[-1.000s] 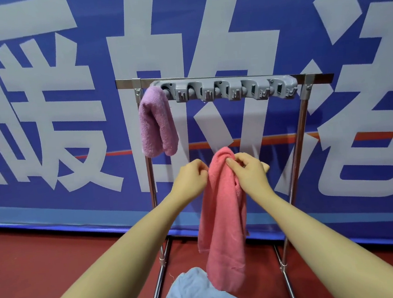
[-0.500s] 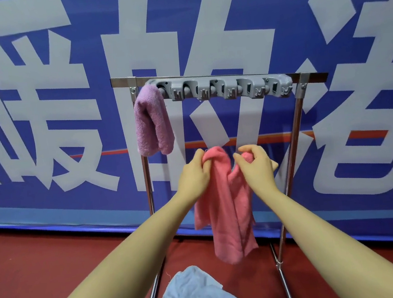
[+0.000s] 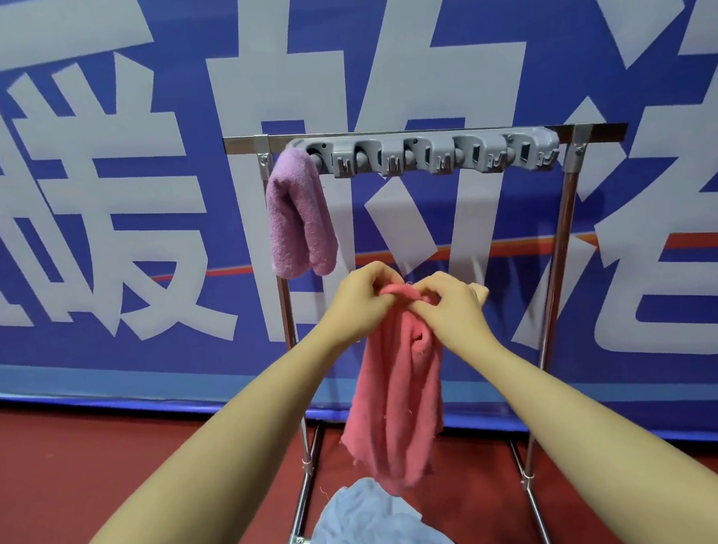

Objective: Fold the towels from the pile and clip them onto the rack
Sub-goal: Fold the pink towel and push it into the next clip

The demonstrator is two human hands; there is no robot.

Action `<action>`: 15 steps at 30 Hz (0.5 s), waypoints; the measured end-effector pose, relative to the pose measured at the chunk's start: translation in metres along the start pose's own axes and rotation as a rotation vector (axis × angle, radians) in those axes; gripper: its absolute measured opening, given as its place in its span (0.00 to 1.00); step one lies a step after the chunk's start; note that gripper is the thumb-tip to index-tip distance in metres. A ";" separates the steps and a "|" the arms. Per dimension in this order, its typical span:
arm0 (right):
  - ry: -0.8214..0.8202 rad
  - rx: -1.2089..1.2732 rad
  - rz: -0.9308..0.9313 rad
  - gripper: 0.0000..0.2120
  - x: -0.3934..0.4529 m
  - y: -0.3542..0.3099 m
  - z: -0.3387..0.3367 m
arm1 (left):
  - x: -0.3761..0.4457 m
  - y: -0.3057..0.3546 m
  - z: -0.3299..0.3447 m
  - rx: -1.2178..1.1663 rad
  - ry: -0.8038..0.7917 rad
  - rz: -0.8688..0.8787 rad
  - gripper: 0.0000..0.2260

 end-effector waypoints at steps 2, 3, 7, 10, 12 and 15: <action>0.023 -0.006 -0.019 0.05 -0.001 -0.002 0.000 | -0.003 -0.002 0.000 -0.094 -0.059 -0.041 0.03; 0.033 -0.016 -0.030 0.05 -0.001 -0.003 -0.001 | -0.005 -0.001 0.001 -0.112 -0.088 -0.049 0.03; 0.072 -0.058 -0.070 0.08 -0.004 -0.005 -0.005 | -0.010 0.006 0.003 -0.172 -0.168 -0.087 0.06; 0.051 -0.050 -0.069 0.13 -0.007 -0.004 -0.007 | -0.008 0.006 0.004 0.094 -0.009 0.001 0.08; 0.037 -0.081 -0.053 0.11 -0.009 0.001 -0.008 | -0.004 0.005 0.008 0.365 0.059 0.078 0.09; 0.024 -0.104 0.042 0.09 -0.010 0.017 -0.010 | -0.002 0.000 0.011 0.859 0.071 0.078 0.07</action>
Point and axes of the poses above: each hand's wrist, its own x-axis towards the middle knuckle, its own z-axis out of the palm, y = z × x, the point moved 3 cm from there along x, towards the middle knuckle, and after that the axes turned 13 degrees about -z, right-handed, at the moved point
